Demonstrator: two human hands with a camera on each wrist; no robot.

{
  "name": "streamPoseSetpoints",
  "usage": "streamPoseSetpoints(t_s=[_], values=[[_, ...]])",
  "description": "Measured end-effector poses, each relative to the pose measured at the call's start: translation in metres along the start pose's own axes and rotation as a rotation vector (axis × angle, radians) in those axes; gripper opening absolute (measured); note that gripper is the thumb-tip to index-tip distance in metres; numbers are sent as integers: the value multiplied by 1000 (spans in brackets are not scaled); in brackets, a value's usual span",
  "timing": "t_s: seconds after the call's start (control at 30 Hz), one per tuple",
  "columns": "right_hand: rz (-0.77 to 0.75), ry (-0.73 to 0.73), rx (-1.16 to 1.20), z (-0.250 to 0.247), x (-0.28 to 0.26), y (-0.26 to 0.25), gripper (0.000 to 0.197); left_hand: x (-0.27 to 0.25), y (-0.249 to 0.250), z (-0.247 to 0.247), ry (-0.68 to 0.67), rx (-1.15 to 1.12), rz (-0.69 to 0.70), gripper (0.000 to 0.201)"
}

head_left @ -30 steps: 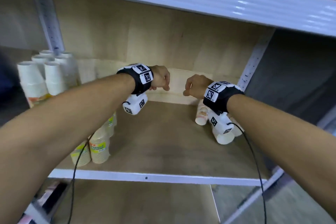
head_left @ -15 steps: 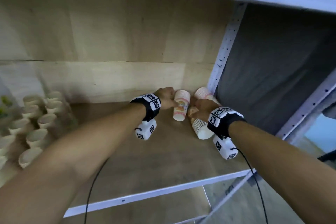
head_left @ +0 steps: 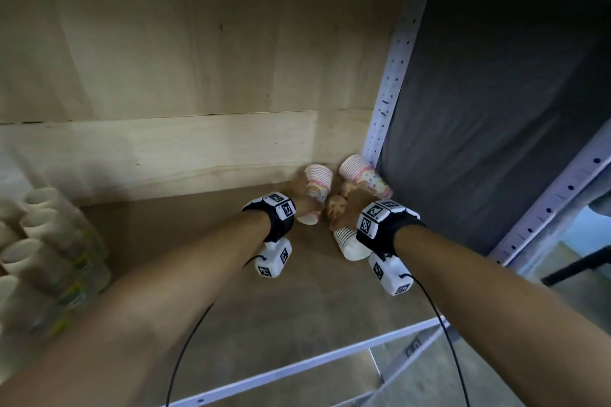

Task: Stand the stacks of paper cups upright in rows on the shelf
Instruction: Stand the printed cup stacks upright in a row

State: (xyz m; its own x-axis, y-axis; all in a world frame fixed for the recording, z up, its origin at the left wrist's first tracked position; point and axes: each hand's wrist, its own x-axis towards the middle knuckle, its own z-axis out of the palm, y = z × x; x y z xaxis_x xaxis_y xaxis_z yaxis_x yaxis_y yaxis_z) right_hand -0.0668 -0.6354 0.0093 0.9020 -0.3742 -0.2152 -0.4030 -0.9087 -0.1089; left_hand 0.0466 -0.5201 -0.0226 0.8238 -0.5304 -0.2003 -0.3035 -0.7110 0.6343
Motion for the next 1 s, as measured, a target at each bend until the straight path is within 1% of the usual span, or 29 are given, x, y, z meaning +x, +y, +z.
streamPoseSetpoints(t_s=[0.07,0.13,0.23,0.27,0.37,0.4,0.47,0.53,0.63,0.7,0.73,0.8,0.87,0.9,0.97,1.0], values=[[-36,-15,-44,1,-2,0,77,2,-4,2,28,-3,-4,87],[-43,-15,-55,1,-1,2,76,3,-6,3,10,11,-25,87],[-60,5,-69,2,-2,2,73,2,-6,6,-9,38,-71,107],[-63,8,-73,1,-4,1,72,2,-6,6,-6,33,-73,107],[-68,-3,-78,-1,-6,0,67,1,-8,3,31,9,-20,84],[-77,0,-84,-1,-9,0,63,1,-8,1,32,7,-23,82],[-100,15,-99,1,-9,3,55,0,-9,-4,8,-1,-38,84],[-64,36,-47,1,-10,3,51,-3,-8,-12,-2,21,-44,80],[29,27,44,1,-2,-3,56,-10,-6,-30,26,14,-11,75],[97,74,136,-1,4,-7,62,-13,-3,-42,66,25,6,74],[115,97,170,-2,5,-10,65,-16,-2,-48,81,20,13,73],[126,159,199,-1,15,-11,60,-20,2,-61,114,15,31,67],[159,238,306,3,25,-8,68,-25,5,-71,129,48,63,63],[173,249,388,-1,20,-11,73,-27,7,-75,127,85,83,62],[208,211,460,0,21,-14,83,-34,11,-82,104,155,112,58],[210,216,475,-1,19,-15,83,-37,12,-84,91,184,120,55]])
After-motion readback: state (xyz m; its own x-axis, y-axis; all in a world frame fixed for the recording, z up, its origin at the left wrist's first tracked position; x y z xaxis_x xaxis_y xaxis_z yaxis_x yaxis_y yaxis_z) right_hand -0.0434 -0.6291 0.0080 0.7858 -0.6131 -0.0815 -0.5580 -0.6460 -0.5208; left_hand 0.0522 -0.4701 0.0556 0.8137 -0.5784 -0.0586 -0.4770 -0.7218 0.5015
